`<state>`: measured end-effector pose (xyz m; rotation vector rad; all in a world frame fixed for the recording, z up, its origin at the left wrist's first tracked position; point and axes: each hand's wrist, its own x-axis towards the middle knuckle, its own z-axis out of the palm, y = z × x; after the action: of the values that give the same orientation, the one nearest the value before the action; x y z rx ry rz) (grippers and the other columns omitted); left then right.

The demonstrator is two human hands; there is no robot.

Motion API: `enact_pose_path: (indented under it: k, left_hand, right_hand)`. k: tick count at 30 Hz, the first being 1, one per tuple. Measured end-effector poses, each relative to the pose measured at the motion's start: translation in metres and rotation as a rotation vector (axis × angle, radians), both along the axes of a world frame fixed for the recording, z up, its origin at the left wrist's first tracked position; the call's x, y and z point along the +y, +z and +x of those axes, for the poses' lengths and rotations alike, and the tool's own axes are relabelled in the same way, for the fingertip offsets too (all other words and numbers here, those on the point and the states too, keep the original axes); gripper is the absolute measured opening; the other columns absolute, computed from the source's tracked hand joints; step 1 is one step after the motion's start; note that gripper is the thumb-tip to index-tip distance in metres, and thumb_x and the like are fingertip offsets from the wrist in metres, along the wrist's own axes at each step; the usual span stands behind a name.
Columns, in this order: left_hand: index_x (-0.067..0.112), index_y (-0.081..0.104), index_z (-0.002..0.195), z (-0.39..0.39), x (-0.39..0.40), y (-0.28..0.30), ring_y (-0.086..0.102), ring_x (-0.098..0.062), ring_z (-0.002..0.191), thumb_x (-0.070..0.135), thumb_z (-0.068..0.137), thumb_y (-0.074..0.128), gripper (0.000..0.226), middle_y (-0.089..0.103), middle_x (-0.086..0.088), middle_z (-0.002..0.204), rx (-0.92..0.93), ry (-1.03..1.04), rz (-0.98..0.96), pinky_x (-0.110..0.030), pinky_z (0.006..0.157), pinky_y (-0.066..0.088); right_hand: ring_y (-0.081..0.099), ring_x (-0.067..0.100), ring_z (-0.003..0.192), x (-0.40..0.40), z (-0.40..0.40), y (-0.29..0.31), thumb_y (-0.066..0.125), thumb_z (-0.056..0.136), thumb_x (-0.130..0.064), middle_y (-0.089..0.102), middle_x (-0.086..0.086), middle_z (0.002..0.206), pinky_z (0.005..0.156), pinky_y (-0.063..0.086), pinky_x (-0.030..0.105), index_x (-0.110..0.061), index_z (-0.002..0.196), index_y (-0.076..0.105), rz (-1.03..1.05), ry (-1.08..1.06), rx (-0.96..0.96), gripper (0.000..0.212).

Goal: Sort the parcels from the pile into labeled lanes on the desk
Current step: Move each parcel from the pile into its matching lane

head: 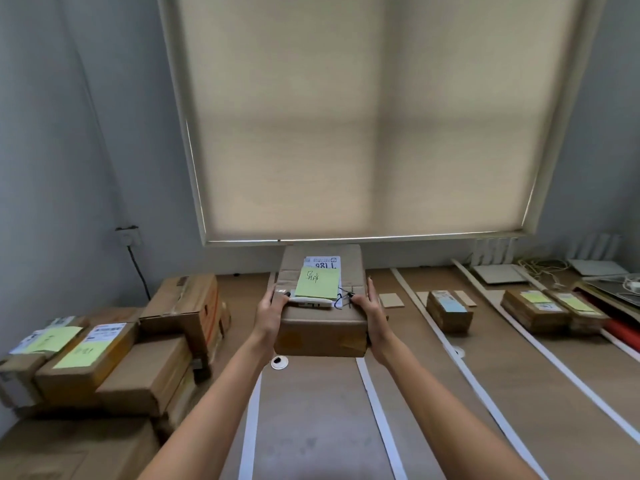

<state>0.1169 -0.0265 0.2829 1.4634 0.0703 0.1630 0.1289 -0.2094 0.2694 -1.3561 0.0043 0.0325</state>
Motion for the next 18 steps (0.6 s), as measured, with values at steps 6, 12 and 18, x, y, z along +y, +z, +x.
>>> enact_pose_path:
  k: [6, 12, 18]
  left_hand:
    - [0.022, 0.052, 0.125, 0.040, -0.042, -0.032, 0.063, -0.026, 0.092, 0.020, 0.095, 0.042, 0.031, 0.065, -0.007, 0.107, 0.077, -0.069, -0.027, -0.029, 0.063, 0.054]
    - [0.023, 0.048, 0.133, 0.052, -0.089, -0.070, 0.059, -0.027, 0.106, 0.021, 0.092, 0.045, 0.041, 0.063, -0.005, 0.118, 0.111, -0.111, -0.018, -0.040, 0.091, 0.049]
    - [0.020, 0.050, 0.132, 0.051, -0.152, -0.082, 0.059, -0.026, 0.104, 0.017, 0.091, 0.048, 0.041, 0.063, -0.005, 0.115, 0.158, -0.093, -0.037, -0.033, 0.079, 0.048]
  right_hand:
    - [0.061, 0.032, 0.104, -0.048, 0.023, -0.021, 0.052, 0.090, -0.025, 0.056, 0.013, 0.126, 0.083, 0.054, 0.038, -0.029, 0.148, 0.016, -0.144, -0.027, 0.036, 0.068]
    - [0.060, 0.023, 0.105, -0.098, 0.035, -0.049, 0.054, 0.091, -0.023, 0.058, 0.001, 0.119, 0.087, 0.052, 0.035, -0.028, 0.146, 0.020, -0.266, -0.023, 0.093, 0.065]
    - [0.060, 0.019, 0.104, -0.160, 0.035, -0.076, 0.056, 0.090, -0.024, 0.057, -0.001, 0.122, 0.077, 0.053, 0.028, -0.029, 0.147, 0.021, -0.239, -0.026, 0.155, 0.067]
